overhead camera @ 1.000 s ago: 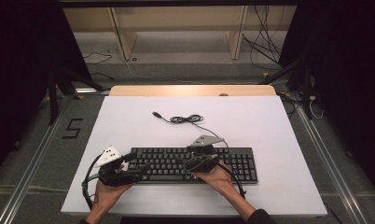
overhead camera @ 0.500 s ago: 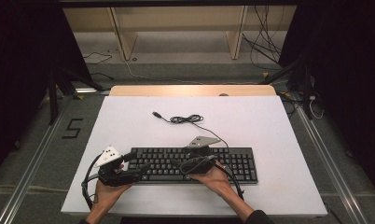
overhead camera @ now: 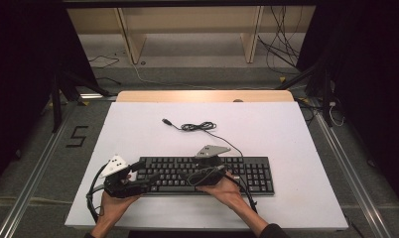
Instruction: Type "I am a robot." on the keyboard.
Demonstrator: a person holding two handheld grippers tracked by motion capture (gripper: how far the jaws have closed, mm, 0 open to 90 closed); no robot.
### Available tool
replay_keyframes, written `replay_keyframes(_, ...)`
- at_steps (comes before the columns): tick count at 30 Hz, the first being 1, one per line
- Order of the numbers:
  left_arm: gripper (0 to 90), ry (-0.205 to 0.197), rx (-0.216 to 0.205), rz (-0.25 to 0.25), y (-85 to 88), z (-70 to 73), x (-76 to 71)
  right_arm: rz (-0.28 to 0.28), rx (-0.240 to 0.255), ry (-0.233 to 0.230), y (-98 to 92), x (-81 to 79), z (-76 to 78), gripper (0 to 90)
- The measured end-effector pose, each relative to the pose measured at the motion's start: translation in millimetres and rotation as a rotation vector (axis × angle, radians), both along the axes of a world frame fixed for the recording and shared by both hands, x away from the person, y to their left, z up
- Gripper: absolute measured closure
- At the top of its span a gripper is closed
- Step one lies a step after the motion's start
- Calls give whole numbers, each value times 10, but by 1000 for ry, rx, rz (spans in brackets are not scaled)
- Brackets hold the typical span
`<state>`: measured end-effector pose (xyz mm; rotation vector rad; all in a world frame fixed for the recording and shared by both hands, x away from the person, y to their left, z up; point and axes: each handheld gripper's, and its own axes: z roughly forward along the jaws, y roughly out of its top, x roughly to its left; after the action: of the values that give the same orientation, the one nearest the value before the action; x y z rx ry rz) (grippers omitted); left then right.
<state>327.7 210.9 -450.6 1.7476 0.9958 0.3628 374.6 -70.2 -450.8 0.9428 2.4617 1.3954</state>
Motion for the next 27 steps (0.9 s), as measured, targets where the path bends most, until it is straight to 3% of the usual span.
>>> replay_keyframes(7, 247, -3, -2, 4, 7, 3, -2, 17, -1, 1, 73, 1, 10, 331)
replay_keyframes(10, 247, -4, -2, 6, 9, 3, -3, 22, -3, -1, 96, -1, 9, 377)
replay_keyframes(14, 247, -5, -1, 8, 15, 4, -1, 28, -13, -2, 108, 2, -1, 469)
replay_keyframes(21, 247, -6, 2, 14, 15, 3, -1, 45, -26, 2, 128, -13, -21, 776)
replay_keyframes(27, 247, -2, 2, 22, 25, 0, 5, 70, -61, 23, 206, -34, -88, 900)
